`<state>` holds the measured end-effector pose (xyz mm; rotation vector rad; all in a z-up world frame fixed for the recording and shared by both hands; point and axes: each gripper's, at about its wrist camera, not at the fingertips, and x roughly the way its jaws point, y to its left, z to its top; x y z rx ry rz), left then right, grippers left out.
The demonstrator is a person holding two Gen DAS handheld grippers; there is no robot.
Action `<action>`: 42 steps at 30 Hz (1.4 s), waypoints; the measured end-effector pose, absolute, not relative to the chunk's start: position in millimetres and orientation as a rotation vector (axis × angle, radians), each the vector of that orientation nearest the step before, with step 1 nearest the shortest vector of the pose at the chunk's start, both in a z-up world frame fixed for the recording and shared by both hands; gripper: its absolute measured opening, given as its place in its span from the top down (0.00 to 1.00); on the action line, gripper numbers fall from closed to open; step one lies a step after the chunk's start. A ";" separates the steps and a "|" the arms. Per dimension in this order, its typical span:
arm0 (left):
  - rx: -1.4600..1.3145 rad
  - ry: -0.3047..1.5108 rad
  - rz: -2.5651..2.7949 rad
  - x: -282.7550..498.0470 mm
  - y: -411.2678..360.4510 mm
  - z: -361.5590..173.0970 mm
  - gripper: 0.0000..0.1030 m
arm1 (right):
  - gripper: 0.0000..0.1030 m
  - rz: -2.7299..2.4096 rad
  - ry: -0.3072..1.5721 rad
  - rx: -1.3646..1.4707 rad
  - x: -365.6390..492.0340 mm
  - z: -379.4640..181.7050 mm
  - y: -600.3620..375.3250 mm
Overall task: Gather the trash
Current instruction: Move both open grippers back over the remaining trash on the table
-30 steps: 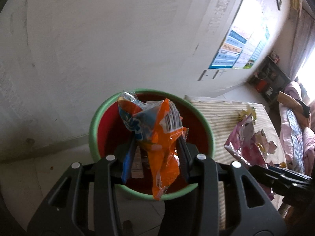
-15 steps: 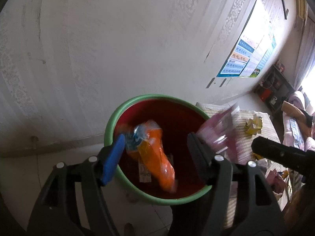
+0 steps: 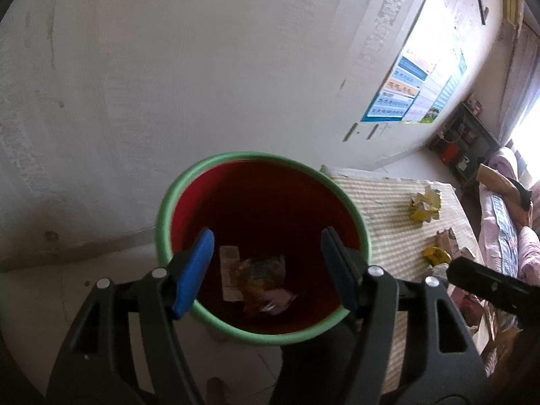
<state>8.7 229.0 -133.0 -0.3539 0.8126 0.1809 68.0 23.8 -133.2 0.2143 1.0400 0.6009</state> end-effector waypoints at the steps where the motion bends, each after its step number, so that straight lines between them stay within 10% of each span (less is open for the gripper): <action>1: -0.350 0.815 0.173 9.3 225.5 -132.7 0.38 | 0.41 0.586 1.028 0.200 64.9 -131.5 17.5; 42: -0.114 0.925 -0.161 29.2 56.0 -130.9 0.38 | 0.35 0.295 1.133 0.095 -1.4 -213.4 -115.1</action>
